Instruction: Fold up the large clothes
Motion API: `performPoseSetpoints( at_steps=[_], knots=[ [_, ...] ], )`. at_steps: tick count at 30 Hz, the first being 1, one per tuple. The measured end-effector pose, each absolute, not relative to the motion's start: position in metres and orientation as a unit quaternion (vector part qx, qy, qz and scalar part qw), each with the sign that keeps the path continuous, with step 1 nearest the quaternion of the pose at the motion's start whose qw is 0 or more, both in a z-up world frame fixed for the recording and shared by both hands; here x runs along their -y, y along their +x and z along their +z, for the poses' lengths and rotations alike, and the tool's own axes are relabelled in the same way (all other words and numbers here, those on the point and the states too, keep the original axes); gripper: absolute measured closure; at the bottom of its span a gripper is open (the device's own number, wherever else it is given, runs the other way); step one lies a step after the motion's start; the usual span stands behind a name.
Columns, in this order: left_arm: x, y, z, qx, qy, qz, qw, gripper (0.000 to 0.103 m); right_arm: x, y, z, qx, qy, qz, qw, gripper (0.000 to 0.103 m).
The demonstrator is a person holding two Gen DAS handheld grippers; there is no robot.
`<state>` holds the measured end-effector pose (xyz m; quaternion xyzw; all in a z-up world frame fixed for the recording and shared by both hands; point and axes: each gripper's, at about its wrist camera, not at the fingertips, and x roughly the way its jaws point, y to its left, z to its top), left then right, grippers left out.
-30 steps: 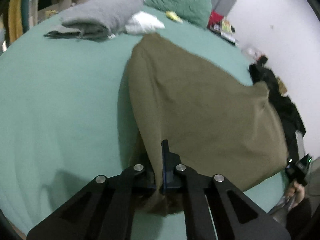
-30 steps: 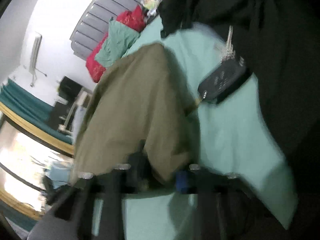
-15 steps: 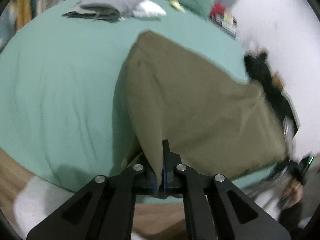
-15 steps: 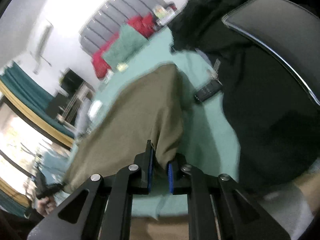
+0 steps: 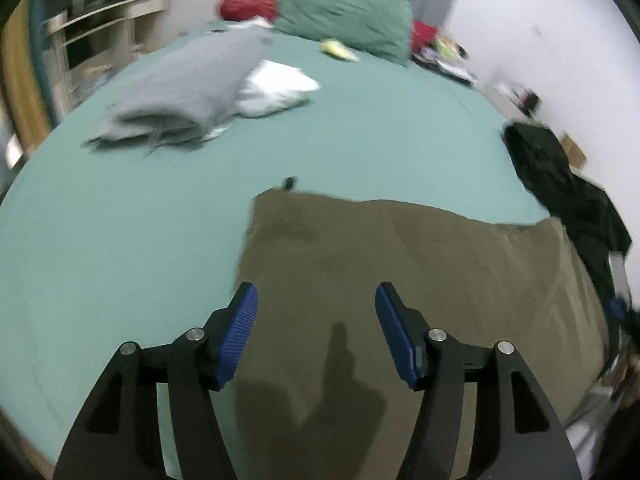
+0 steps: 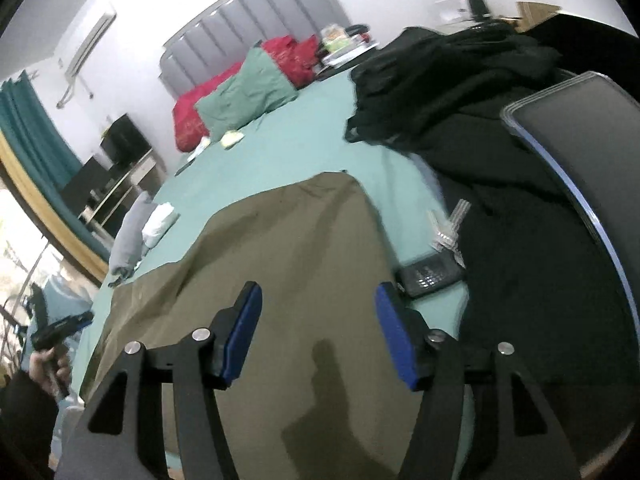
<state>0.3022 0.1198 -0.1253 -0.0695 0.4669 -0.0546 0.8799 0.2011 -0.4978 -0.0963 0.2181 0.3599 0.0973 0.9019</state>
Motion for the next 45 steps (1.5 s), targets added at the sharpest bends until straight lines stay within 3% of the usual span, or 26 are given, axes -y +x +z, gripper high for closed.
performPoseSetpoints(
  at_steps=[4, 7, 9, 10, 11, 13, 15, 16, 22, 27, 30, 31, 32, 33, 34, 35, 39, 45],
  knots=[
    [-0.121, 0.344, -0.154, -0.517, -0.024, -0.059, 0.853, 0.039, 0.489, 0.252, -0.1, -0.379, 0.184, 0.137, 0.897, 0.043],
    [-0.122, 0.363, -0.18, -0.56, -0.027, -0.079, 0.824, 0.04, 0.49, 0.292, -0.115, -0.408, 0.175, 0.151, 0.883, 0.028],
    [-0.117, 0.365, -0.193, -0.564, -0.018, -0.096, 0.82, 0.058, 0.487, 0.314, -0.125, -0.425, 0.176, 0.156, 0.874, 0.023],
    [-0.115, 0.362, -0.197, -0.562, -0.005, -0.096, 0.821, 0.079, 0.487, 0.324, -0.132, -0.432, 0.186, 0.168, 0.867, 0.023],
    [-0.113, 0.361, -0.198, -0.552, 0.007, -0.097, 0.828, 0.092, 0.487, 0.332, -0.138, -0.437, 0.197, 0.177, 0.86, 0.023],
    [-0.113, 0.358, -0.19, -0.522, 0.011, -0.09, 0.848, 0.099, 0.487, 0.344, -0.154, -0.449, 0.214, 0.169, 0.851, 0.023],
    [-0.114, 0.357, -0.173, -0.485, 0.011, -0.073, 0.871, 0.1, 0.485, 0.348, -0.163, -0.449, 0.219, 0.168, 0.85, 0.057],
    [-0.116, 0.357, -0.167, -0.471, 0.008, -0.067, 0.88, 0.1, 0.482, 0.349, -0.163, -0.448, 0.204, 0.152, 0.857, 0.101],
    [-0.109, 0.385, -0.136, -0.433, -0.01, -0.051, 0.9, 0.099, 0.488, 0.346, -0.125, -0.385, 0.178, 0.12, 0.898, 0.1],
    [-0.096, 0.413, -0.176, -0.511, -0.005, -0.012, 0.86, 0.089, 0.478, 0.357, -0.143, -0.42, 0.114, 0.079, 0.897, 0.1],
    [-0.091, 0.397, -0.165, -0.493, -0.016, -0.002, 0.87, 0.069, 0.478, 0.347, -0.146, -0.441, 0.1, 0.034, 0.892, 0.091],
    [-0.087, 0.389, -0.158, -0.484, -0.014, 0.002, 0.875, 0.061, 0.477, 0.337, -0.133, -0.427, 0.085, 0.013, 0.9, 0.078],
    [-0.083, 0.38, -0.151, -0.474, -0.01, 0.008, 0.881, 0.06, 0.473, 0.327, -0.122, -0.412, 0.07, 0.007, 0.908, 0.052],
    [-0.075, 0.368, -0.14, -0.46, -0.005, 0.013, 0.888, 0.059, 0.469, 0.315, -0.109, -0.392, 0.06, 0.008, 0.918, 0.036],
    [-0.069, 0.359, -0.132, -0.451, -0.005, 0.01, 0.892, 0.058, 0.463, 0.299, -0.092, -0.364, 0.058, 0.013, 0.929, 0.014],
    [-0.062, 0.347, -0.125, -0.442, -0.006, 0.0, 0.897, 0.057, 0.455, 0.286, -0.08, -0.344, 0.06, 0.023, 0.937, 0.01],
    [-0.021, 0.3, -0.105, -0.416, -0.027, -0.05, 0.907, 0.057, 0.4, 0.244, -0.055, -0.315, 0.075, 0.137, 0.936, 0.01],
    [0.049, 0.243, -0.129, -0.43, -0.01, -0.13, 0.893, 0.057, 0.299, 0.204, -0.111, -0.409, -0.004, 0.204, 0.889, 0.01]
  ],
)
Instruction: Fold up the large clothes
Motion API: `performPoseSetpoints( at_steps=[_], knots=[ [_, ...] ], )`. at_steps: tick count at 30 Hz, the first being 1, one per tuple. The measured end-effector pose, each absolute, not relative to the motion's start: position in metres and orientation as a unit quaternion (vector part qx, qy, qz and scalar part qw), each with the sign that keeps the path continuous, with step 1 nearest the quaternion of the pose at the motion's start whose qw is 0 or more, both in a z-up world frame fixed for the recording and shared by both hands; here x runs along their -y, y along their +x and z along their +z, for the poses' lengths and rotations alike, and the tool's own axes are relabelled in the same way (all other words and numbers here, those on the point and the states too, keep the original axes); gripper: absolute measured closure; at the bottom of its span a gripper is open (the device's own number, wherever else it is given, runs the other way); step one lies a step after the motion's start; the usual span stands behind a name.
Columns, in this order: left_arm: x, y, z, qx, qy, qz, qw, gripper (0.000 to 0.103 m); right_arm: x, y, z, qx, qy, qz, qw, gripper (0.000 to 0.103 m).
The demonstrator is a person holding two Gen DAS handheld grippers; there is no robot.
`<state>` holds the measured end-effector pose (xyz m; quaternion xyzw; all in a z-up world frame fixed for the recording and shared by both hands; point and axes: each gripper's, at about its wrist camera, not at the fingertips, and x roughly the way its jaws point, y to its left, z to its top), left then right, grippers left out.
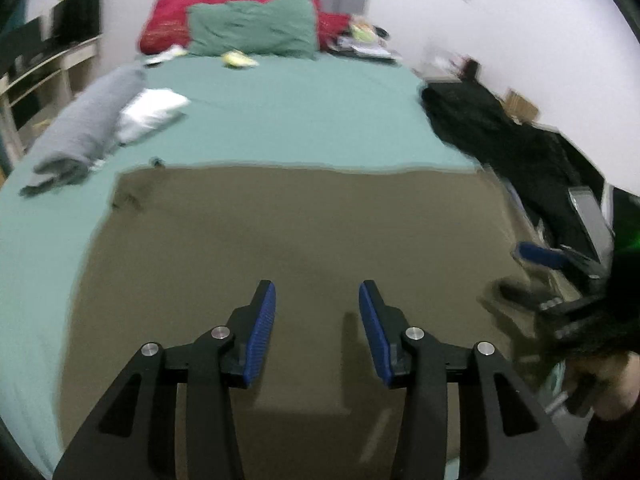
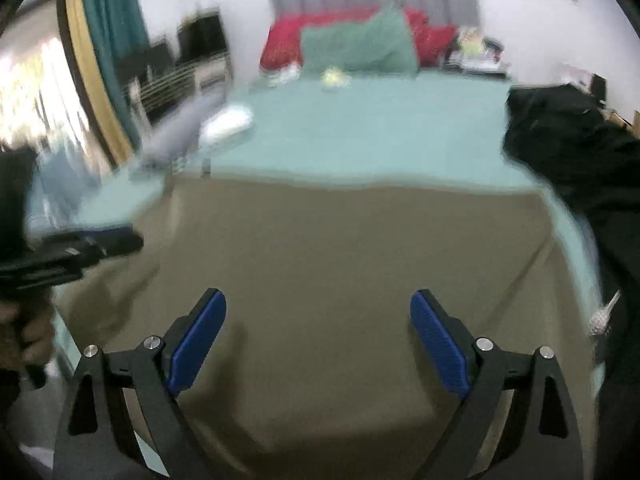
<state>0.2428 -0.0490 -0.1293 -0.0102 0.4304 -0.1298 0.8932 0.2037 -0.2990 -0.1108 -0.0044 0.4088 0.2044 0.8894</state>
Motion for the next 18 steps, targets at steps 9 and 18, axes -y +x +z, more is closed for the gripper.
performPoseSetpoints(
  at_steps=[9, 18],
  knots=[
    [0.095, 0.224, -0.199, -0.493, 0.043, -0.04, 0.868, 0.057, 0.284, 0.194, -0.162, -0.434, -0.083, 0.169, 0.881, 0.008],
    [0.079, 0.212, -0.186, -0.48, -0.027, -0.057, 0.875, 0.057, 0.33, 0.135, -0.123, -0.382, -0.005, 0.133, 0.915, 0.008]
  ],
)
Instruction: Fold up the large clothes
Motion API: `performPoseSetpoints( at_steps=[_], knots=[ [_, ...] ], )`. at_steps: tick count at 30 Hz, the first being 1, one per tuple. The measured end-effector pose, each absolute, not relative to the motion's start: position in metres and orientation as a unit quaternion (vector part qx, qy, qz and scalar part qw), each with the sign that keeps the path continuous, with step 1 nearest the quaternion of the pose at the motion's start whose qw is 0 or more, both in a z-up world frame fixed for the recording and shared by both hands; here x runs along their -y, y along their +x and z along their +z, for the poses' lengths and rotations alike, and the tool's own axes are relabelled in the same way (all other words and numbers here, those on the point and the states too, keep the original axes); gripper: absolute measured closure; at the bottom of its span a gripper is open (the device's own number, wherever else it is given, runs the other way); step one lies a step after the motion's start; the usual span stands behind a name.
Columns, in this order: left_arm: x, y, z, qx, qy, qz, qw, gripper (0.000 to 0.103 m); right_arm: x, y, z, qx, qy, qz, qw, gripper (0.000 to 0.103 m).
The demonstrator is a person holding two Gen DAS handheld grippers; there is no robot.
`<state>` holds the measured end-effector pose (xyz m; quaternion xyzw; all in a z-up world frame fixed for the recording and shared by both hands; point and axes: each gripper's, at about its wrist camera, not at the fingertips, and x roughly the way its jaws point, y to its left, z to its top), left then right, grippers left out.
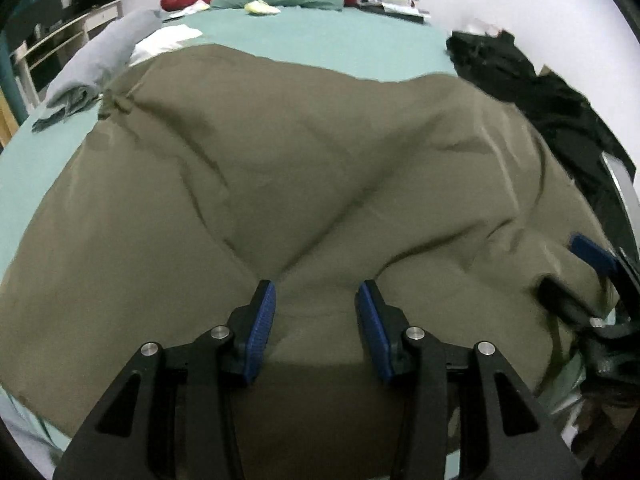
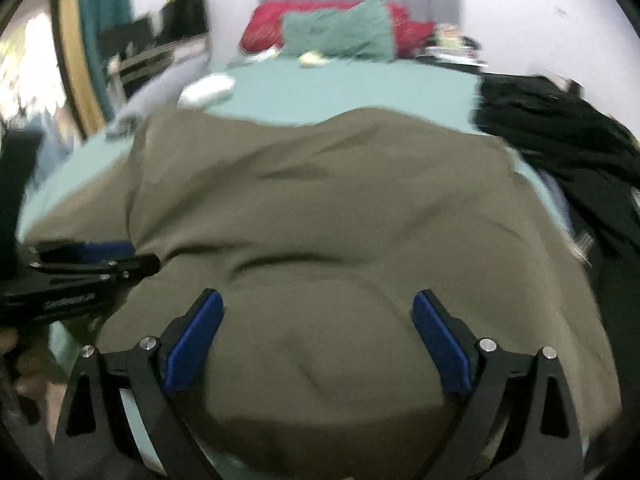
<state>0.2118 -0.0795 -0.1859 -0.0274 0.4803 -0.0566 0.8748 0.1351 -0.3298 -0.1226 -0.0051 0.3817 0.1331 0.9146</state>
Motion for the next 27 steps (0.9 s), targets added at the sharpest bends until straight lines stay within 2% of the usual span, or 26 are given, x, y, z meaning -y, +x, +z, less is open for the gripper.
performPoseSetpoints(
  at_steps=[9, 16, 27],
  knots=[
    [0.105, 0.181, -0.161, -0.442, -0.037, -0.066, 0.894, 0.057, 0.404, 0.077, -0.123, -0.393, 0.088, 0.073, 0.913, 0.008],
    [0.129, 0.184, -0.179, -0.475, 0.022, -0.05, 0.878, 0.057, 0.44, 0.085, -0.149, -0.437, 0.206, 0.056, 0.874, 0.008],
    [0.13, 0.195, -0.18, -0.483, 0.009, -0.032, 0.875, 0.057, 0.436, 0.117, -0.155, -0.436, 0.234, 0.084, 0.865, 0.006]
  ],
)
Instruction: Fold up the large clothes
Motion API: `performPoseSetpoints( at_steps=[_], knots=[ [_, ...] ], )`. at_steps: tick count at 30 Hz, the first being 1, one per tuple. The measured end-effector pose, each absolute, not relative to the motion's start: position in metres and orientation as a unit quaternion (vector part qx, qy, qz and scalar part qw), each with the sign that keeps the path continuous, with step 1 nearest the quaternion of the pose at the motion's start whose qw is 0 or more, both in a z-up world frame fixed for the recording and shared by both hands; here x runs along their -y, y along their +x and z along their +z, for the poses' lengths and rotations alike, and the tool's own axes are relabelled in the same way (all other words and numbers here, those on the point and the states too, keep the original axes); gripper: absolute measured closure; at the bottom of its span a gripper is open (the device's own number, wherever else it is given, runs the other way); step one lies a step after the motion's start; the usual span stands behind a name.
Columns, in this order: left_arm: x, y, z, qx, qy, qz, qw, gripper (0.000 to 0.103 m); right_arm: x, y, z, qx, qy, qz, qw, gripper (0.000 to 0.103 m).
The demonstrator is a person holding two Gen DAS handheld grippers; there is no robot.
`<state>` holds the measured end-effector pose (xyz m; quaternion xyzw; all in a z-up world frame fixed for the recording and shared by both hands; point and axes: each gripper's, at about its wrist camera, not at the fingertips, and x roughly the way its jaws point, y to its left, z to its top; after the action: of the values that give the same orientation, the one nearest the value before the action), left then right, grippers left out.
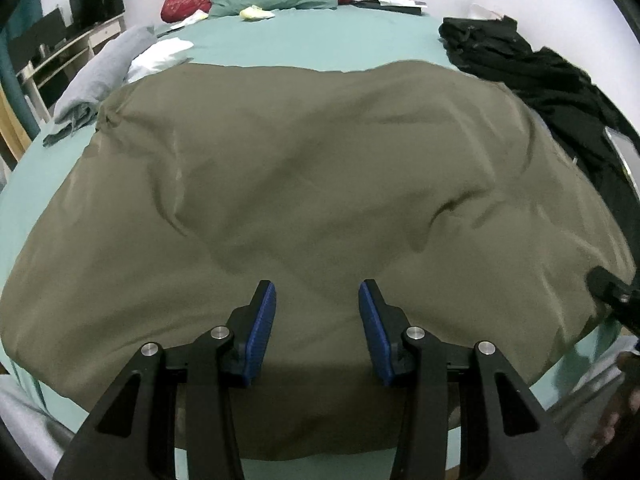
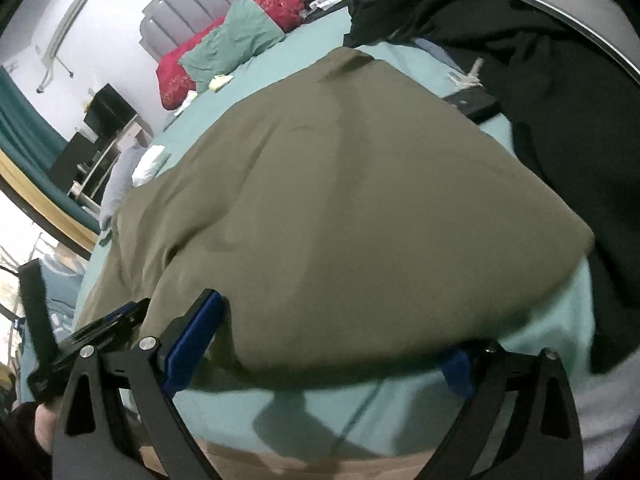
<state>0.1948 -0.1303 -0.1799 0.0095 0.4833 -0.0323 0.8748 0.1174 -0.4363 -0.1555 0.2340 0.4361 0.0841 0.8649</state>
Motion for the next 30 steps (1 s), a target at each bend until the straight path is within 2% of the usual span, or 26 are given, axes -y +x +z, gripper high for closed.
performPoseSetpoints(
  at_steps=[8, 11, 18, 22, 24, 25, 26, 27, 28, 30],
  knots=[
    [0.121, 0.209, -0.135, -0.406, 0.007, -0.044, 0.913, 0.057, 0.431, 0.15, -0.16, -0.432, 0.249, 0.1, 0.861, 0.005],
    [0.124, 0.23, -0.132, -0.404, 0.008, -0.051, 0.913, 0.057, 0.432, 0.164, -0.165, -0.428, 0.261, 0.103, 0.859, 0.005],
    [0.122, 0.29, -0.154, -0.435, -0.008, -0.043, 0.899, 0.057, 0.433, 0.183, -0.166, -0.407, 0.287, 0.134, 0.857, 0.005],
    [0.136, 0.314, -0.18, -0.466, 0.043, -0.028, 0.883, 0.057, 0.438, 0.182, -0.166, -0.384, 0.323, 0.166, 0.849, 0.005],
    [0.139, 0.32, -0.192, -0.473, 0.054, -0.025, 0.879, 0.057, 0.442, 0.18, -0.167, -0.364, 0.354, 0.186, 0.841, 0.008],
    [0.138, 0.32, -0.195, -0.469, 0.05, -0.025, 0.881, 0.057, 0.443, 0.179, -0.166, -0.355, 0.366, 0.196, 0.838, 0.021],
    [0.136, 0.32, -0.197, -0.464, 0.046, -0.026, 0.884, 0.057, 0.443, 0.179, -0.166, -0.35, 0.371, 0.199, 0.837, 0.045],
    [0.135, 0.319, -0.198, -0.459, 0.042, -0.027, 0.887, 0.057, 0.442, 0.178, -0.166, -0.348, 0.372, 0.201, 0.837, 0.057],
    [0.135, 0.319, -0.199, -0.458, 0.041, -0.026, 0.888, 0.057, 0.44, 0.178, -0.165, -0.345, 0.375, 0.21, 0.835, 0.066],
    [0.135, 0.318, -0.199, -0.456, 0.043, -0.026, 0.889, 0.057, 0.437, 0.177, -0.165, -0.336, 0.387, 0.217, 0.831, 0.068]
  ],
)
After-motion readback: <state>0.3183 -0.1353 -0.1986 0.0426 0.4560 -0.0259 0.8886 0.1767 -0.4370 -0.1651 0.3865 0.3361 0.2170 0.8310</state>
